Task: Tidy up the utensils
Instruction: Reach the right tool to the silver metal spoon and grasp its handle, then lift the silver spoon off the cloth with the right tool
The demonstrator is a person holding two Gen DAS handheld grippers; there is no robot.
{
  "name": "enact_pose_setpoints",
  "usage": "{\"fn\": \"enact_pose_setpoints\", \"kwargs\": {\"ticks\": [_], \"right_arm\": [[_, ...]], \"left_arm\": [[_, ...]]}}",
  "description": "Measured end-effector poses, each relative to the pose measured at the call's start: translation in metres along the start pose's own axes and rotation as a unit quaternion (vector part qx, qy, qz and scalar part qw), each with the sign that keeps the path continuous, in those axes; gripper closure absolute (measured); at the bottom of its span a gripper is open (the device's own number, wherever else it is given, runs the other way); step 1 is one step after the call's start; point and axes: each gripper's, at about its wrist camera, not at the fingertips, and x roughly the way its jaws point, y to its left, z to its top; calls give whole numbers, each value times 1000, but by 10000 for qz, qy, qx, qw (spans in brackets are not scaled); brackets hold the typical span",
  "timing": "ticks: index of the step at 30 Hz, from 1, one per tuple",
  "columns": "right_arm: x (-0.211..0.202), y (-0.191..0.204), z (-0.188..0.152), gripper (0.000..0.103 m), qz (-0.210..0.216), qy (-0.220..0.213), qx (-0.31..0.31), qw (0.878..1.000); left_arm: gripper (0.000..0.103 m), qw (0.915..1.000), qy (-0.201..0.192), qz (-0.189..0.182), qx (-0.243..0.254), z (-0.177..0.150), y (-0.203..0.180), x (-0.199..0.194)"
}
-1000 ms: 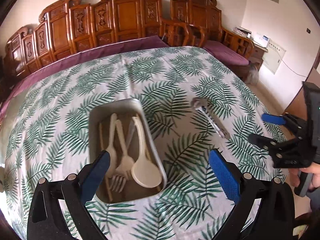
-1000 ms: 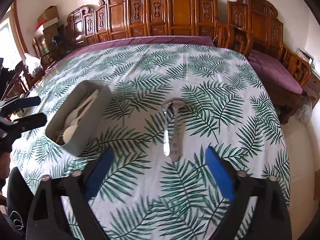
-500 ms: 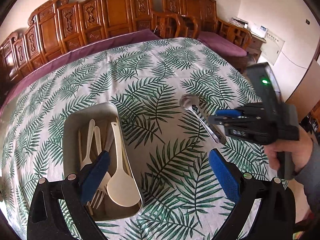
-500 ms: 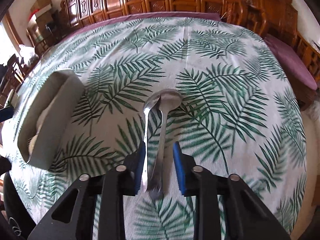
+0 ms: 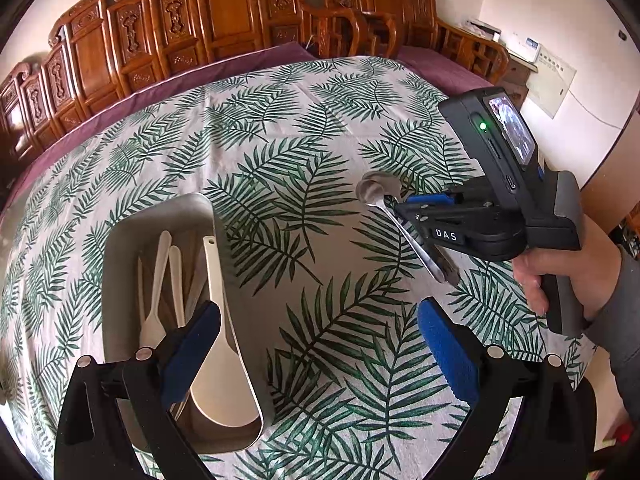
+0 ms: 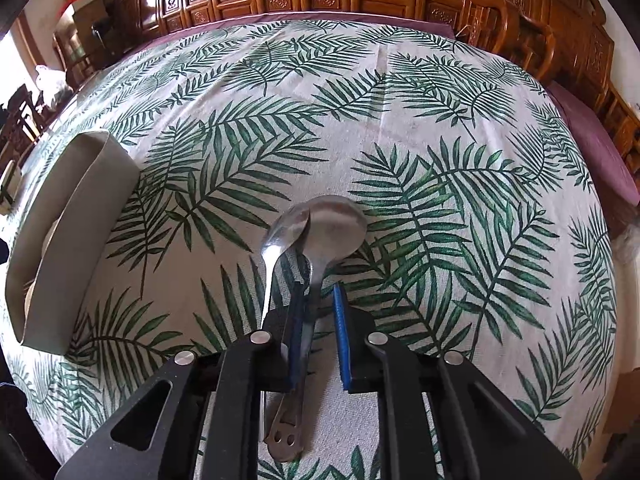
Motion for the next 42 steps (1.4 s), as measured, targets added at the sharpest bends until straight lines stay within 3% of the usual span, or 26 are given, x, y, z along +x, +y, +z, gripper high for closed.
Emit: {"fn": "enact_pose_setpoints", "kwargs": {"ticks": [6, 13, 22, 27, 29, 39, 42], "right_arm": [[-8, -16, -13, 96, -106, 90, 247, 9996], [-27, -42, -49, 96, -94, -17, 662, 9978], [-34, -60, -69, 96, 0, -227, 904, 9957], [-35, -66, -73, 96, 195, -324, 1090, 9933], [-35, -66, -72, 96, 232, -329, 1103, 9931], [-35, -67, -75, 96, 274, -435, 1159, 9919], [-35, -64, -76, 96, 174, -455, 1065, 9931]], "left_arm": [[8, 10000, 58, 9, 61, 5, -8, 12], [8, 9997, 163, 22, 201, 13, -23, 33], [8, 9997, 149, 4, 182, 34, -38, 56], [25, 9994, 280, -157, 93, 48, -41, 74], [36, 9990, 400, -191, 39, 53, -40, 83], [54, 9959, 594, -620, -271, 70, -47, 106], [66, 9933, 766, -724, -473, 75, -47, 117]]}}
